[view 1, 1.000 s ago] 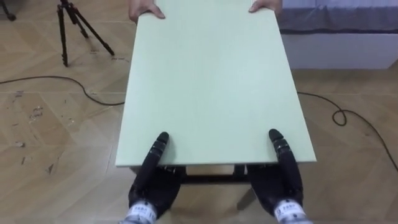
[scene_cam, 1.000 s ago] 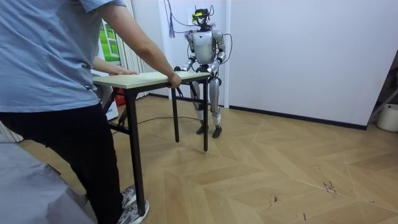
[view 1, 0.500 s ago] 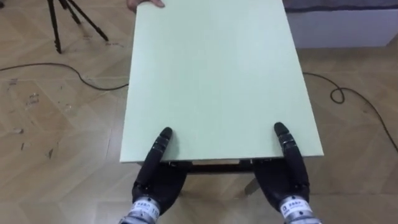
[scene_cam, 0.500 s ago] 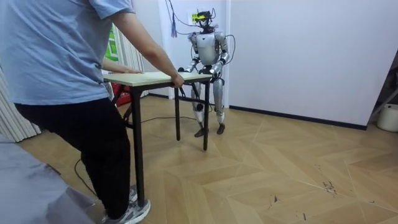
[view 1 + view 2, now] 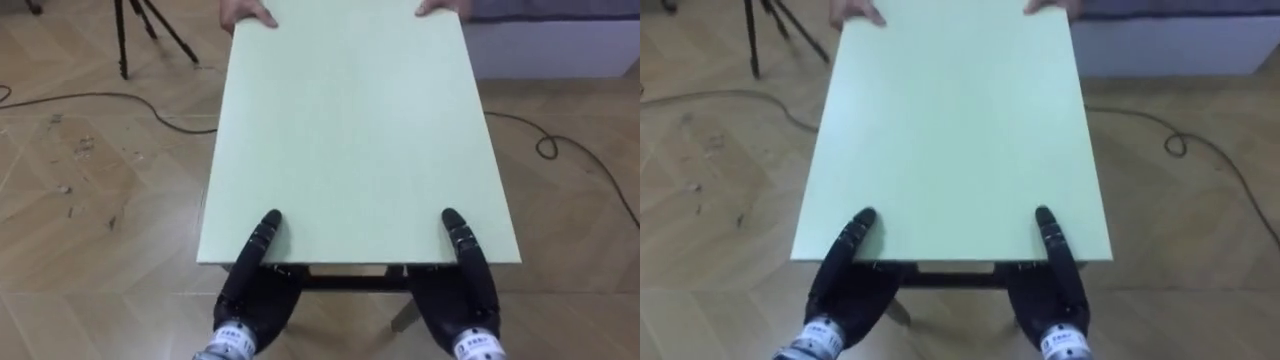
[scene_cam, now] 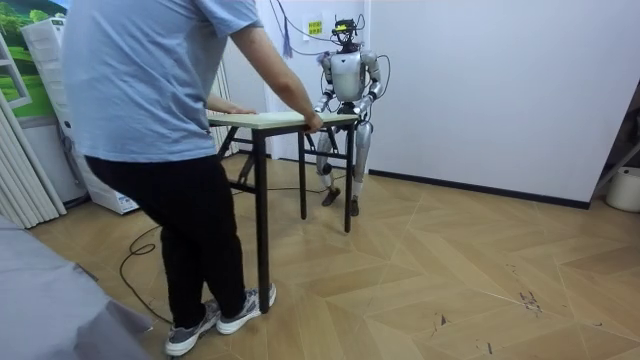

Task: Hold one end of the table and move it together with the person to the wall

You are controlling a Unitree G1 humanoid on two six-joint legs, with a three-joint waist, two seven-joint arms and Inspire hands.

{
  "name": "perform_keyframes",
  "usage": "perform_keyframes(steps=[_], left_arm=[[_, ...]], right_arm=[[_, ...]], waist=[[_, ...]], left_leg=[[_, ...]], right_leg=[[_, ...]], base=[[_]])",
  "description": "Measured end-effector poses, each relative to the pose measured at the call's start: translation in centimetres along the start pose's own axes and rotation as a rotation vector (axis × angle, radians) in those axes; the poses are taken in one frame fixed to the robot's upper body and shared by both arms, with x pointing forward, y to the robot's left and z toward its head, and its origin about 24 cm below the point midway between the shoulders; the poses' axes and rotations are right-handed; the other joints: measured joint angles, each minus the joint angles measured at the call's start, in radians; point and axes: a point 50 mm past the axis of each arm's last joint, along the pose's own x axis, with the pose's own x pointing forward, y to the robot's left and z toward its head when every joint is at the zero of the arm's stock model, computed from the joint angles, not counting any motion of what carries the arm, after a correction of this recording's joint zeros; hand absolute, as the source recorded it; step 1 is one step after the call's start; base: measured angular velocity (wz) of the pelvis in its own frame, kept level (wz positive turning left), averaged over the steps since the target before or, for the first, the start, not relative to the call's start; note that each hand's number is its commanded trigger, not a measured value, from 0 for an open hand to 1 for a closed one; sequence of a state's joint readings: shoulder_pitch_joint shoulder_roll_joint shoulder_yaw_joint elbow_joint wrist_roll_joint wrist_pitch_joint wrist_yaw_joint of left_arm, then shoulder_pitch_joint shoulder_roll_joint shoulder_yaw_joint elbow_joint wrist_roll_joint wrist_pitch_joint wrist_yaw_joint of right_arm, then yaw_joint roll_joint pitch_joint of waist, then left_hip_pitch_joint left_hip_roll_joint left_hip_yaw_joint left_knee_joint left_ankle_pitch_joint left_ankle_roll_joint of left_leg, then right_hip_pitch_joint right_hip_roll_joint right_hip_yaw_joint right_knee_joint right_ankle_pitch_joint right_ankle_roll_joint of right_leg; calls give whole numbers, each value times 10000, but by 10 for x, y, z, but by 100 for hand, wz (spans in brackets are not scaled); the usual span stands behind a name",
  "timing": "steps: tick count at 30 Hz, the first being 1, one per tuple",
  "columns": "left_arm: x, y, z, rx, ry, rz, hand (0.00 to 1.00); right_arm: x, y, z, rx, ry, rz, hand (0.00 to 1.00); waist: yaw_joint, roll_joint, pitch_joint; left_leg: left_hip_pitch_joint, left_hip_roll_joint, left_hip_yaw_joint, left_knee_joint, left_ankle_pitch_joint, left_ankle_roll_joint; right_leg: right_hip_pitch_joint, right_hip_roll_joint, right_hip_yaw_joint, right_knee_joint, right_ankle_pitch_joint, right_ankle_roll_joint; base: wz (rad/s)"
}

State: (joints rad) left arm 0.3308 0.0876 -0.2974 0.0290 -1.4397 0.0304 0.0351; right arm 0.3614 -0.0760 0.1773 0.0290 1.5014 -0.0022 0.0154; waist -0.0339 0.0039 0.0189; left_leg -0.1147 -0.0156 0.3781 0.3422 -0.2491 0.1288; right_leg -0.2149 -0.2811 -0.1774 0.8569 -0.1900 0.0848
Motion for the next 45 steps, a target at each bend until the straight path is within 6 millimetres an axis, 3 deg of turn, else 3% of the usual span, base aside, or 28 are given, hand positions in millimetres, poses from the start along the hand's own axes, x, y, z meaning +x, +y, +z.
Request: perform_keyframes(steps=[2, 4, 5, 6, 8, 10, 13, 14, 16, 21, 26, 27, 28, 29, 30, 31, 32, 33, 34, 36, 37, 38, 39, 40, 41, 43, 44, 45], left_arm=[[-2, -2, 3, -64, -195, -78, 100], [-4, -6, 9, -65, -481, -277, 100], [-4, -7, 11, -60, -589, -336, 100], [-4, -8, 14, -42, -736, -374, 100], [-5, -8, 16, 32, -766, -382, 100], [-5, -13, 21, 291, -977, -551, 100], [-4, -14, 25, 468, -1190, -613, 100], [-4, -14, 25, 477, -1205, -616, 100], [-3, -16, 26, 602, -1202, -674, 100], [-4, -15, 27, 754, -1215, -643, 100], [-6, -10, 23, 830, -1015, -428, 100], [-6, -9, 23, 841, -994, -401, 100], [-6, -10, 22, 863, -971, -430, 100], [-5, -11, 22, 850, -1016, -456, 100], [-7, -9, 22, 781, -1098, -405, 100], [-10, -5, 20, 525, -1148, -254, 100], [-12, -3, 20, 415, -1156, -194, 100], [-14, 0, 17, 239, -1094, -89, 100], [-14, 1, 15, 194, -1032, -41, 100], [-15, 1, 15, 141, -1028, -33, 100], [-15, 1, 15, 127, -1010, -38, 100], [-14, 0, 14, 108, -994, -69, 100], [-13, -1, 13, 45, -954, -121, 100], [-12, -2, 13, 53, -935, -155, 100], [-12, -2, 13, 114, -949, -113, 100], [-14, 2, 11, 144, -835, 212, 100], [-15, 4, 11, 123, -850, 266, 100], [-18, 2, 13, 126, -997, 117, 100]], right_arm=[[0, 5, -2, -76, 145, 121, 100], [5, 13, -7, -95, 348, 380, 100], [7, 15, -8, -113, 408, 481, 100], [10, 19, -9, -158, 465, 576, 100], [10, 20, -10, -183, 485, 583, 100], [12, 23, -14, -40, 518, 728, 100], [13, 26, -19, 21, 529, 817, 100], [13, 26, -19, 46, 548, 814, 100], [13, 25, -19, 146, 547, 806, 100], [13, 23, -21, 329, 577, 690, 100], [9, 15, -22, 430, 615, 379, 100], [9, 14, -22, 405, 631, 355, 100], [9, 14, -21, 395, 602, 350, 100], [9, 14, -20, 385, 583, 370, 100], [10, 14, -20, 331, 604, 367, 100], [9, 13, -21, 215, 735, 331, 100], [9, 13, -21, 119, 789, 315, 100], [8, 12, -19, -24, 824, 276, 100], [8, 10, -18, -112, 808, 237, 100], [8, 11, -17, -130, 793, 255, 100], [7, 11, -16, -138, 789, 281, 100], [7, 12, -16, -146, 775, 323, 100], [7, 15, -14, -202, 736, 433, 100], [7, 16, -11, -317, 672, 472, 100], [7, 15, -12, -307, 652, 466, 100], [3, 11, -12, -455, 677, 292, 100], [2, 10, -12, -464, 713, 270, 100], [4, 13, -16, -368, 786, 402, 100]], waist=[[249, -112, 1], [591, -503, 13], [627, -596, 20], [651, -641, 28], [701, -652, 26], [707, -852, 17], [947, -862, 27], [954, -860, 26], [985, -860, 25], [1092, -758, 27], [1251, -440, 51], [1335, -290, 48], [1417, -142, 29], [1354, -93, 35], [1438, -81, 68], [1612, -63, 77], [1636, -4, 76], [1533, 161, 89], [1438, 302, 117], [1362, 392, 161], [1086, 449, 142], [943, 502, 153], [731, 703, 165], [548, 800, 195], [448, 702, 227], [176, 610, 284], [148, 664, 278], [170, 669, 231]], left_leg=[[-355, -2, 264, 138, 103, 9], [-976, -8, 280, 455, 422, -112], [-1221, 26, 164, 635, 474, -163], [-1696, 140, -282, 988, 602, -324], [-2056, 423, -489, 1046, 927, -520], [-2587, 784, -637, 958, 1399, -694], [-3036, 1195, -717, 943, 1827, -894], [-3105, 1278, -731, 929, 1916, -923], [-3374, 1488, -806, 835, 2221, -989], [-3511, 1822, -847, 233, 2961, -1042], [-3236, 2072, -945, -426, 3677, -1078], [-3033, 2104, -1058, -1022, 4188, -1201], [-2790, 2075, -1442, -1899, 4916, -1688], [-2768, 2072, -1663, -2071, 5152, -1978], [-2865, 2081, -1736, -1184, 4462, -1792], [-2882, 2127, -1693, 530, 2987, -1672], [-2879, 2139, -1691, 1341, 2387, -1602], [-2855, 2141, -1771, 2880, 1456, -1573], [-2707, 2146, -1820, 4202, 827, -1507], [-2097, 2186, -1904, 5509, 402, -1489], [-1523, 2200, -1919, 6077, 434, -1537], [-1163, 2238, -1920, 6196, 495, -1629], [-383, 2402, -1924, 5986, 816, -1749], [194, 2418, -1914, 5208, 505, -1931], [264, 2240, -1889, 4890, 450, -1933], [890, 1789, -1943, 3788, 514, -1878], [965, 1841, -1977, 3623, 475, -1886], [795, 1985, -2107, 3509, 239, -2110]], right_leg=[[998, -250, 153, 2, -40, 32], [2133, -312, 419, -1385, 80, 171], [2358, -247, 451, -2020, -216, 342], [2690, 87, 489, -2997, -706, 534], [2867, 543, 390, -3818, -915, 424], [2802, 1001, 362, -4619, -1227, 281], [2643, 1474, 212, -5259, -1385, 121], [2652, 1553, 77, -5384, -1389, 113], [2558, 1813, -235, -5686, -1510, -110], [2066, 2206, -320, -5654, -1452, -507], [1913, 2586, -447, -5447, -1309, -746], [1817, 2759, -483, -5479, -1156, -909], [1647, 2973, -498, -5604, -940, -1110], [1563, 3004, -622, -5661, -856, -1210], [1440, 2729, -1171, -5612, -774, -1322], [1455, 2575, -1515, -5628, -672, -1378], [1470, 2544, -1663, -5633, -612, -1409], [1506, 2515, -2002, -5637, -539, -1463], [1510, 2506, -2390, -5613, -482, -1531], [1423, 2516, -2741, -5582, -443, -1602], [1400, 2538, -2984, -5522, -441, -1632], [1329, 2541, -3102, -5412, -450, -1648], [1108, 2590, -3356, -5116, -486, -1666], [796, 2524, -3398, -4657, -554, -1621], [637, 2401, -3070, -4460, -554, -1623], [-62, 2356, -1562, -3372, -307, -2006], [-294, 2648, -1189, -3512, -316, -2052], [-471, 3434, -645, -5034, 338, -2329]], base=[[-43], [-40], [-28], [-6], [5], [10], [-14], [-10], [0], [-8], [-9], [-16], [-11], [-15], [-40], [-49], [-38], [0], [6], [19], [46], [68], [63], [57], [51], [27], [0], [0]])
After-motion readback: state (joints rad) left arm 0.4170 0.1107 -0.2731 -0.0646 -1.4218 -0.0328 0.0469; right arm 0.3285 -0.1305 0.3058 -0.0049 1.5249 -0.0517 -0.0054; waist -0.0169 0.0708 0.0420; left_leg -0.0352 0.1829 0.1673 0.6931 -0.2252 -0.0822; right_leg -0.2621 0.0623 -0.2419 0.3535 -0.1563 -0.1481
